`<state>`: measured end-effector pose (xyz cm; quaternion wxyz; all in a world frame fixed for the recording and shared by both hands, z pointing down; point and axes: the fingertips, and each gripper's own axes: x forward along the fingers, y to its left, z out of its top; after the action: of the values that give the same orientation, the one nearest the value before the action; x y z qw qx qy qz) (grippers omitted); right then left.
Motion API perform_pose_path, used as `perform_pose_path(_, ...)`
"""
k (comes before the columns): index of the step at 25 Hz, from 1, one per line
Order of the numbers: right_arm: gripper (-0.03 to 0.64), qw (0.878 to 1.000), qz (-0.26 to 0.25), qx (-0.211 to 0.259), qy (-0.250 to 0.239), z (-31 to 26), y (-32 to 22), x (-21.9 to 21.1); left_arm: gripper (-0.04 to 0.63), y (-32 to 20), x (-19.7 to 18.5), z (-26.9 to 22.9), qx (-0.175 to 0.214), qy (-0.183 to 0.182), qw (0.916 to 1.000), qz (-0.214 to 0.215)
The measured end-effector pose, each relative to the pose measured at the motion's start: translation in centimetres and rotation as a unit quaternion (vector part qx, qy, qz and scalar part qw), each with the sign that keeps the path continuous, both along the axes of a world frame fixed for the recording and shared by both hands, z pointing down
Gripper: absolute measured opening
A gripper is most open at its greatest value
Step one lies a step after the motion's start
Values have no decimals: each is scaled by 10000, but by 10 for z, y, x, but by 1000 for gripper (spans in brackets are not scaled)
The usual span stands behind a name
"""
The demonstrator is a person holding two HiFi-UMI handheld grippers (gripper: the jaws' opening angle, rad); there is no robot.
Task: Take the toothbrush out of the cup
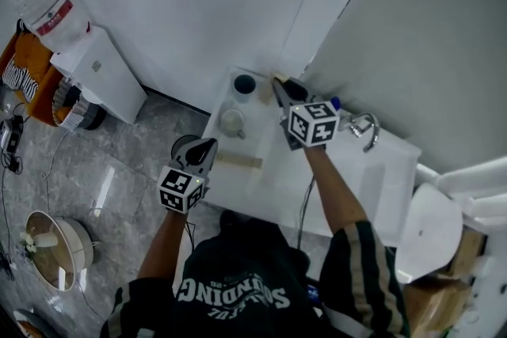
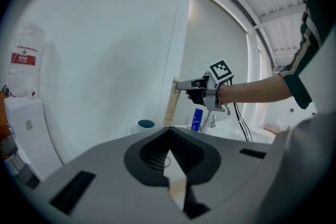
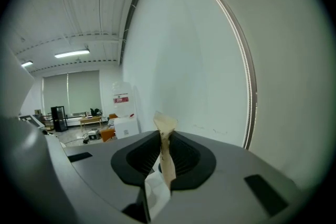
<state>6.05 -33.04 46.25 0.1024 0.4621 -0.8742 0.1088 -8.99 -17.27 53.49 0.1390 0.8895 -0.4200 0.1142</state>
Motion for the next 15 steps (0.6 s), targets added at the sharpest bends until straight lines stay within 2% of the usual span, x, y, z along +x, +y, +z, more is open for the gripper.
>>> perform_pose_path(10, 48, 9988, 221, -382, -230, 42, 74, 25, 0, 17, 5, 2, -6, -28, 9999, 121)
perform_pose_path(15, 48, 9988, 49, -444, -221, 51, 103, 12, 0, 15, -6, 1, -23, -6, 10000, -18)
